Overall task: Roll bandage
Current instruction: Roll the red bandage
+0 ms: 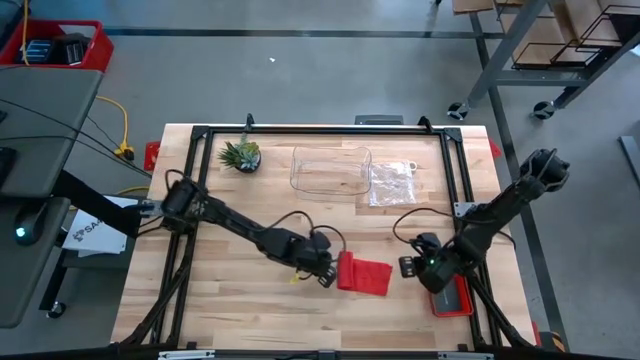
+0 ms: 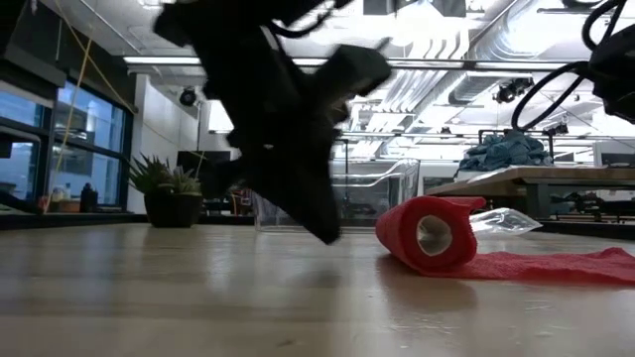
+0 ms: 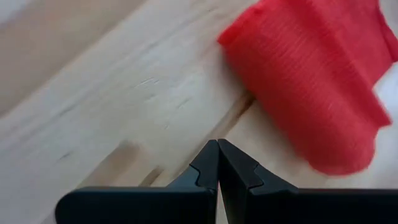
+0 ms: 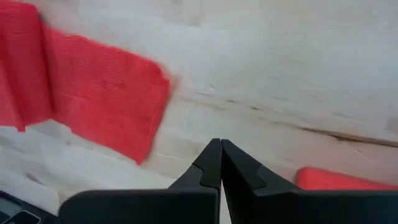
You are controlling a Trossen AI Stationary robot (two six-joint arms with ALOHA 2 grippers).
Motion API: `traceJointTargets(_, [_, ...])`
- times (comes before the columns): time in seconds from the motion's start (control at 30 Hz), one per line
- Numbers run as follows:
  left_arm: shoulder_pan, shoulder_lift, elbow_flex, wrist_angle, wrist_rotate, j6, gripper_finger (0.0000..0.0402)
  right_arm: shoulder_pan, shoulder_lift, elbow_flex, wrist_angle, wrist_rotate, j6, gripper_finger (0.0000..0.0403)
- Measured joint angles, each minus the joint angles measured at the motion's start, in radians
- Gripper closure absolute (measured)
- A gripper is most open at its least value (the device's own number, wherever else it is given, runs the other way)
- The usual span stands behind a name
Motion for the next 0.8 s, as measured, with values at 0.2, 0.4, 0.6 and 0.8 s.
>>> traceJointTargets(0.2, [0.013,0.067,0.09,-0.076,0.018,0.033,0.0401,-0.008,0.051,0.0,0.12,-0.015,-0.03,0.0403])
traceJointTargets(0.4, [0.016,0.067,0.089,0.002,0.041,0.069,0.0402,-0.008,0.208,0.0,0.298,-0.015,-0.017,0.0403])
traceJointTargets(0.6, [0.016,0.067,0.089,0.079,0.083,0.028,0.0401,-0.003,0.267,0.026,0.358,0.003,-0.01,0.0403])
traceJointTargets(0.8, [0.017,0.067,0.089,0.315,0.124,0.052,0.0401,-0.003,0.234,0.086,0.19,0.038,-0.011,0.0403])
